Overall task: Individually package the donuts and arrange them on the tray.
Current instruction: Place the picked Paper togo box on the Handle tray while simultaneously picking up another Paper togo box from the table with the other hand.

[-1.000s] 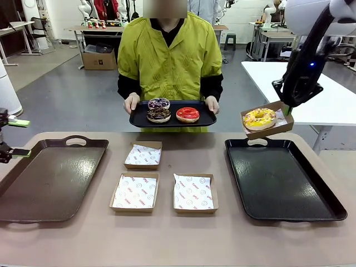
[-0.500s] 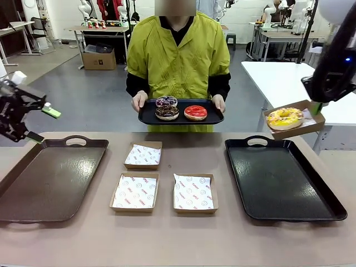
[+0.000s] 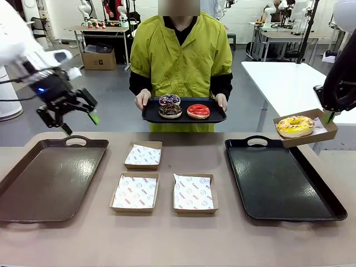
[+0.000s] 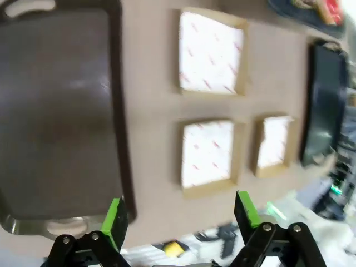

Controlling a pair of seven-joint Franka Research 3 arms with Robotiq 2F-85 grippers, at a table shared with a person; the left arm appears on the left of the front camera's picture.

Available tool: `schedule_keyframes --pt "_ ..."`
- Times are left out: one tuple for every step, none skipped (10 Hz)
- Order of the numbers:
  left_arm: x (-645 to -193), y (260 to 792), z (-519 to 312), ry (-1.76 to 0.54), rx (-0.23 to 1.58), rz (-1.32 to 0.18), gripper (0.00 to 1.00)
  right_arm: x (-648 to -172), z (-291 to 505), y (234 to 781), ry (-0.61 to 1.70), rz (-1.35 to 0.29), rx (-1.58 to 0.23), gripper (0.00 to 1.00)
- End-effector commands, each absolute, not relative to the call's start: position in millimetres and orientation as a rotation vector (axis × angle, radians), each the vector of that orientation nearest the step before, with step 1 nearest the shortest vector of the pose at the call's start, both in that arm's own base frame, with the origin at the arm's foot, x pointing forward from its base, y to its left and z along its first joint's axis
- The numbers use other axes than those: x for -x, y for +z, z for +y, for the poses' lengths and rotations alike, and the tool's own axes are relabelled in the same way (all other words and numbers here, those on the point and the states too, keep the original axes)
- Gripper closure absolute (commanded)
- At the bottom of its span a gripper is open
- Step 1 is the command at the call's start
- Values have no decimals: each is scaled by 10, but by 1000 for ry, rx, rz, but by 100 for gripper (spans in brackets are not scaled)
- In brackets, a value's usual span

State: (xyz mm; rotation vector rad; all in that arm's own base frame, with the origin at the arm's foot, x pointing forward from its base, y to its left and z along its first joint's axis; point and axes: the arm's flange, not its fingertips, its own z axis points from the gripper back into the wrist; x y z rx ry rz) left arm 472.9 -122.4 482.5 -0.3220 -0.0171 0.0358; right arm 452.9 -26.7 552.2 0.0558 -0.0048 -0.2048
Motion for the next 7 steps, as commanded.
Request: schedule_keyframes --pt "-4968 4519 -1503 59 123 -19 0 -4581 -222 5452 -193 -14 -97 99" --pt "-5016 4350 -1623 46 81 -29 0 -4607 -174 5437 -185 -13 -96 99" --pt "-5011 4254 -1693 8 85 -79 0 -4642 -114 5423 -182 -12 -91 99" --pt "-4906 4381 -1581 19 148 -28 0 -4569 -212 5463 -202 2 -73 99" --pt "-4906 4381 -1581 19 148 -28 0 -4569 -212 5463 -202 2 -73 99" --pt "-4906 4381 -1581 19 148 -28 0 -4569 -212 5463 -202 2 -73 99" --pt "-4906 4381 -1581 19 148 -28 0 -4569 -212 5463 -202 2 -73 99"
